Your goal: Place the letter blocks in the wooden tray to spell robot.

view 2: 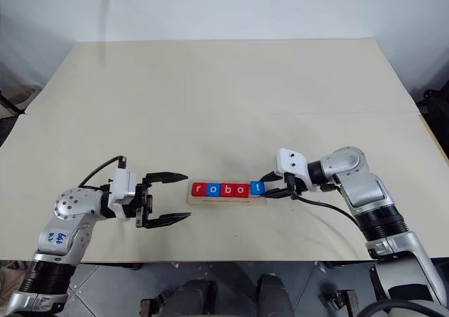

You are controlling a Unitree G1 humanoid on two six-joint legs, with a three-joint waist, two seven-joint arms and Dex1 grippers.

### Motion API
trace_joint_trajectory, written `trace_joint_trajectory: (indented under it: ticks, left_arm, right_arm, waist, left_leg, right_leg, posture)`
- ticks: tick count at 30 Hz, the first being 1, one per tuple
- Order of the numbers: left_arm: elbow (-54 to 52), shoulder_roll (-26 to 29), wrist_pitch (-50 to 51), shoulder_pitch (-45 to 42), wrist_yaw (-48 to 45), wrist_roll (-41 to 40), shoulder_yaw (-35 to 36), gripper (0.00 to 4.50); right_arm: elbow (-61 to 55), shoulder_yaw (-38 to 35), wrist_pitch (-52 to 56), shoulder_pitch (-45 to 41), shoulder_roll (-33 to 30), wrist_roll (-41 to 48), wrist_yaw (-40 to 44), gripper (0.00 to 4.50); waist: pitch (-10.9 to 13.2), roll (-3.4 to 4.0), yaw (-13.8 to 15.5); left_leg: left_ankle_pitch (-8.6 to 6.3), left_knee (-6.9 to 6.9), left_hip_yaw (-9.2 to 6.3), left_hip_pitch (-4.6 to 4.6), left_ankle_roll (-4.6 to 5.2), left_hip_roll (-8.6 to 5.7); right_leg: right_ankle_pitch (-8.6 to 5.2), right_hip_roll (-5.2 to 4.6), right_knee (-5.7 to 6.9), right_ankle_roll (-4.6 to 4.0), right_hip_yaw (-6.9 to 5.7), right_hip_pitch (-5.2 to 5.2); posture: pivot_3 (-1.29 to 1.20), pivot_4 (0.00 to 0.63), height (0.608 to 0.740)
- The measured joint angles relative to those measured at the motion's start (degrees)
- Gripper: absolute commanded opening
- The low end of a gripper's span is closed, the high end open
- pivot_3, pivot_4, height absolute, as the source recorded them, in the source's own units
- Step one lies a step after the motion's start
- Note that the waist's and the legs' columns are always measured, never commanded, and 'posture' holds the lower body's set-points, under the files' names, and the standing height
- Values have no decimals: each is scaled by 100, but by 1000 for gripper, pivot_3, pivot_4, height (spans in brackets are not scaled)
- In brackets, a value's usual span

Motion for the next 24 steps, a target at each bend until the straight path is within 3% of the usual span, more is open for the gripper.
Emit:
trace_joint_trajectory:
  ticks: [6,15,21,24]
  left_arm:
    - [-9,0,-1,0,41,0,0,4500]
    - [-8,0,-5,-1,66,0,0,4500]
    - [-7,0,-11,-2,64,0,0,4500]
    - [-1,0,-15,-3,62,0,0,4500]
  right_arm:
    - [-2,90,8,-3,0,-5,4,1467]
    - [-318,83,433,-1,51,86,-59,4471]
    - [-427,-268,492,7,-53,350,-98,4471]
    - [-406,-358,507,35,-263,406,-61,3841]
  waist:
    - [0,0,-2]
    - [0,0,-1]
    - [0,0,1]
    - [0,0,8]
  left_leg:
    - [0,-1,0,0,0,0]
    - [0,-1,0,0,0,0]
    - [0,-1,0,0,0,0]
    - [0,-1,0,0,0,-1]
  right_leg:
    - [0,0,0,0,0,0]
    - [0,0,-1,0,0,0]
    - [0,-1,-2,0,0,1]
    - [0,-1,-3,0,0,2]
  posture:
    - [0,150,740]
    - [0,150,740]
    - [0,150,740]
    - [0,150,740]
